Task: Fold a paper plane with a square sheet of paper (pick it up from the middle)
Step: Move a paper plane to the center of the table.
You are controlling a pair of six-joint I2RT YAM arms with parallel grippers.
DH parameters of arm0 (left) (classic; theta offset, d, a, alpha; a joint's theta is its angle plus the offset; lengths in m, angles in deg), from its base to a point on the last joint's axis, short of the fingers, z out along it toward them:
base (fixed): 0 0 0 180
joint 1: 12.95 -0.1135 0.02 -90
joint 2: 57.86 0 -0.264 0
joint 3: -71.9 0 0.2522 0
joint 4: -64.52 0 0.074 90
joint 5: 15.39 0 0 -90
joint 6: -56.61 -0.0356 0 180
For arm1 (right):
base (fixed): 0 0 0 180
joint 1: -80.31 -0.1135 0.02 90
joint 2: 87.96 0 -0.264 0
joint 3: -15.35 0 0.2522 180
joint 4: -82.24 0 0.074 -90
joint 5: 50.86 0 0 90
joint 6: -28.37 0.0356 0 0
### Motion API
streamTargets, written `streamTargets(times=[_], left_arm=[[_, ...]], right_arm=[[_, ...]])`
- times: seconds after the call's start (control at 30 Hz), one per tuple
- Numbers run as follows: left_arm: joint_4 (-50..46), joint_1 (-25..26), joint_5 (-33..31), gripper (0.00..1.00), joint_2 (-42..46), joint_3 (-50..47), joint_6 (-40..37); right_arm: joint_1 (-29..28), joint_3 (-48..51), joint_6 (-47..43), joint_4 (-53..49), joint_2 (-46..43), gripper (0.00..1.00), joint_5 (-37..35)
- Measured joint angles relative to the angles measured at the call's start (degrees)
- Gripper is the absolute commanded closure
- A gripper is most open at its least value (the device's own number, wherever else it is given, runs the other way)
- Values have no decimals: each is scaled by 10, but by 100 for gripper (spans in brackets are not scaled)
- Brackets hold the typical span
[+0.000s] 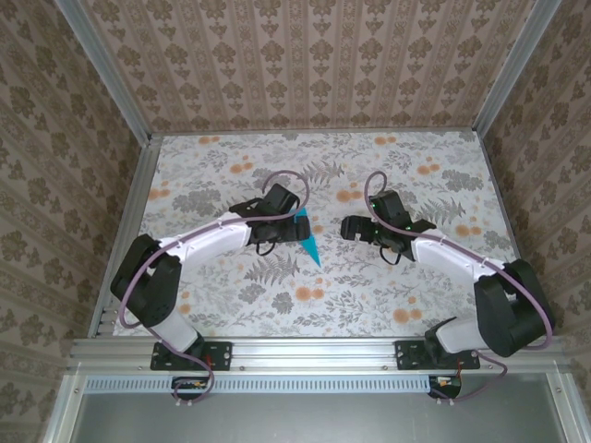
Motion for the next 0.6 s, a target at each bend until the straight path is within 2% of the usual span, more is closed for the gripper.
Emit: streamTargets(times=[0.1,0.27,0.43,0.5,0.6], left_arm=[[-9,10,-2,6,-31,35,7],[-34,19,-5,19,-100,91,35],[-52,19,-11,26,-146,122,63],[-56,19,-14,32,-157,131,73],[-57,19,-17,48,-169,143,91]], right_arm=[[9,21,10,18,-22,0,-14],[18,33,21,34,-27,0,-20],[18,33,29,45,-27,0,-17],[18,33,31,46,-27,0,-16],[18,33,31,48,-27,0,-13]])
